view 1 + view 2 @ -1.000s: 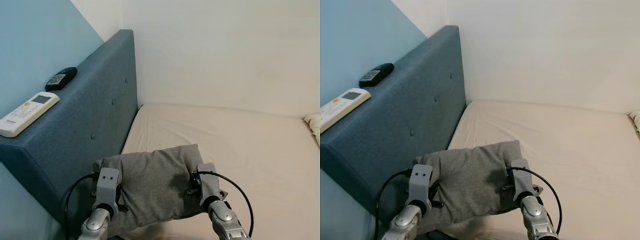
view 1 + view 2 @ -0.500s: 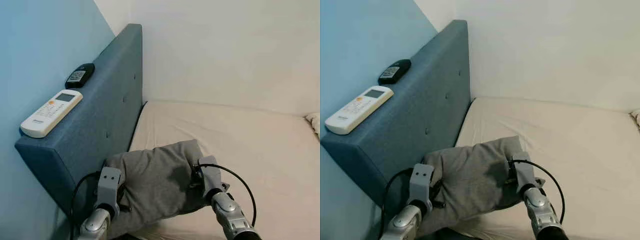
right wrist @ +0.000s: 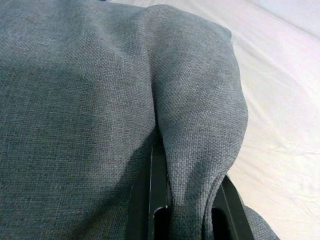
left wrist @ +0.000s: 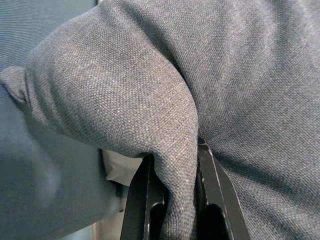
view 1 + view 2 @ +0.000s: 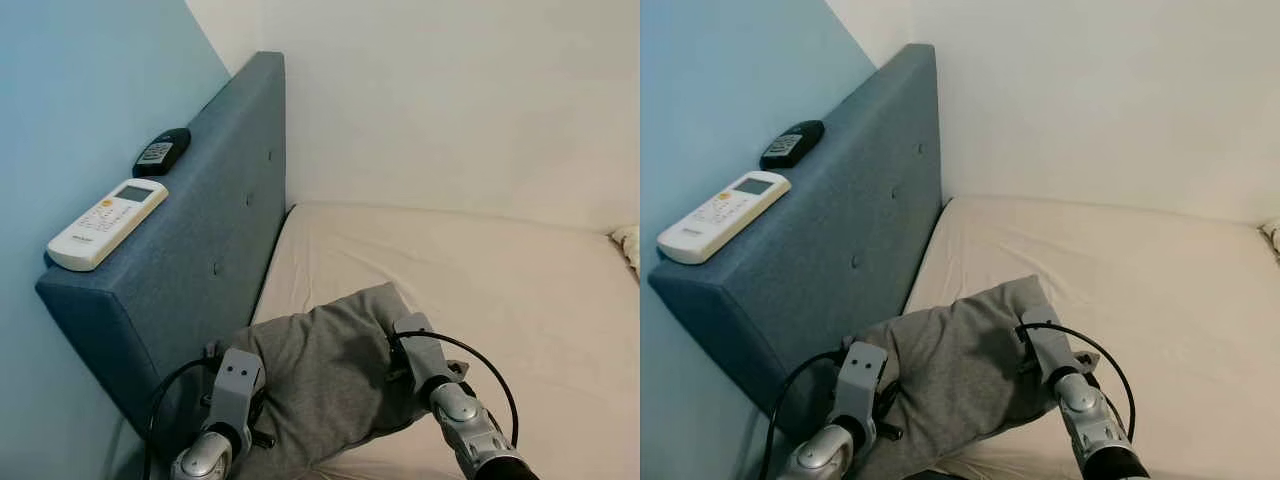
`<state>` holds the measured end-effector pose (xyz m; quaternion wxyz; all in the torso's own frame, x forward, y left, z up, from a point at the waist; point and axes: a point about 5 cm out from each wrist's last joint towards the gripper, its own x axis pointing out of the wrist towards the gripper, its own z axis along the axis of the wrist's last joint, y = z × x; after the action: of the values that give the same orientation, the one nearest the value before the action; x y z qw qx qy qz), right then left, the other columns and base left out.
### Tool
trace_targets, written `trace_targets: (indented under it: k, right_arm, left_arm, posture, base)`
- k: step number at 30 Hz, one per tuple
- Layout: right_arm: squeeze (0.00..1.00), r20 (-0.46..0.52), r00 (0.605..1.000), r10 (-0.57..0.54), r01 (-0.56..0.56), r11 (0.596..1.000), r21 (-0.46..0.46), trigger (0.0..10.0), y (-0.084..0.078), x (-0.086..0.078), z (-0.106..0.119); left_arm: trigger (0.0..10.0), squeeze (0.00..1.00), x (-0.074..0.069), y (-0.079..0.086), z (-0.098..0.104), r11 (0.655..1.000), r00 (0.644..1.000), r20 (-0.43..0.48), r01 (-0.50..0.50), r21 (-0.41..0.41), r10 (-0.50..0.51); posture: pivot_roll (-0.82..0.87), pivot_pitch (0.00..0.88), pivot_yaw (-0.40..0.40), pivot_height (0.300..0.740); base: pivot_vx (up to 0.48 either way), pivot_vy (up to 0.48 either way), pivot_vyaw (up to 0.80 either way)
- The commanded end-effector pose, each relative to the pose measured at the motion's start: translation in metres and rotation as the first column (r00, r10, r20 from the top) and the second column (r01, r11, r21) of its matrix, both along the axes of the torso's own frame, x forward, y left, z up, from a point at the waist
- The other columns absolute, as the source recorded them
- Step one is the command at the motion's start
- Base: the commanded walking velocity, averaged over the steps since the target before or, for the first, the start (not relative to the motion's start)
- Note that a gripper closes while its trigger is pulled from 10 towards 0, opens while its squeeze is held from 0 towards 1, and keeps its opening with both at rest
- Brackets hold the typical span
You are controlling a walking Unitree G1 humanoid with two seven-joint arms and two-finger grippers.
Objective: Clean up the room
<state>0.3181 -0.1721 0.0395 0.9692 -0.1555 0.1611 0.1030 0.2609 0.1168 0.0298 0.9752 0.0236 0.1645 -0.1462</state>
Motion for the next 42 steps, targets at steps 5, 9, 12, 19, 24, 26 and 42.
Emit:
trace_targets:
  k: [5,9,12,19,24,26,42]
  right_arm:
    - [0.00,0.029,0.999,0.026,-0.027,0.998,0.056,10.0,0.013,0.000,0.003]
    - [0.00,0.029,0.999,0.024,-0.025,0.999,0.048,10.0,0.014,-0.001,0.001]
    - [0.00,0.029,0.999,0.022,-0.024,0.999,0.046,10.0,0.014,-0.002,0.000]
    - [0.00,0.034,0.999,0.015,-0.017,0.999,0.050,10.0,0.014,0.000,0.001]
    - [0.00,0.038,0.999,0.021,-0.023,0.998,0.053,10.0,0.015,0.001,0.003]
    - [0.00,0.036,0.999,0.021,-0.023,0.998,0.054,10.0,0.016,0.001,0.002]
    - [0.00,0.029,0.999,0.021,-0.023,0.997,0.076,10.0,0.019,-0.002,0.000]
  left_arm:
    - [10.0,0.00,0.003,-0.002,0.008,1.000,0.999,0.044,0.002,0.000,-0.002]
    - [10.0,0.00,0.002,-0.003,0.008,1.000,0.999,0.039,0.008,-0.008,-0.008]
    - [10.0,0.00,0.001,-0.004,0.008,1.000,0.999,0.038,0.016,-0.012,-0.015]
    - [10.0,0.00,0.003,-0.015,0.010,0.998,0.998,0.034,0.055,-0.027,-0.054]
    - [10.0,0.00,0.007,-0.018,0.012,0.999,0.998,0.046,0.049,-0.024,-0.048]
    - [10.0,0.00,0.008,-0.018,0.013,0.999,0.998,0.050,0.044,-0.024,-0.043]
    - [10.0,0.00,0.009,-0.008,0.013,1.000,0.998,0.058,-0.009,-0.003,0.009]
  posture:
    - [-0.01,0.096,-0.056,0.740]
    - [-0.01,0.098,-0.056,0.740]
    - [-0.01,0.099,-0.055,0.740]
    - [-0.01,0.107,-0.054,0.740]
    - [-0.01,0.108,-0.053,0.740]
    - [-0.01,0.107,-0.053,0.740]
    - [0.00,0.110,-0.049,0.710]
  base:
    - [0.000,0.000,0.00]
    - [0.000,0.000,0.00]
    - [0.000,0.000,0.00]
    - [0.000,0.000,0.00]
    - [0.000,0.000,0.00]
    - [0.000,0.000,0.00]
    - [0.000,0.000,0.00]
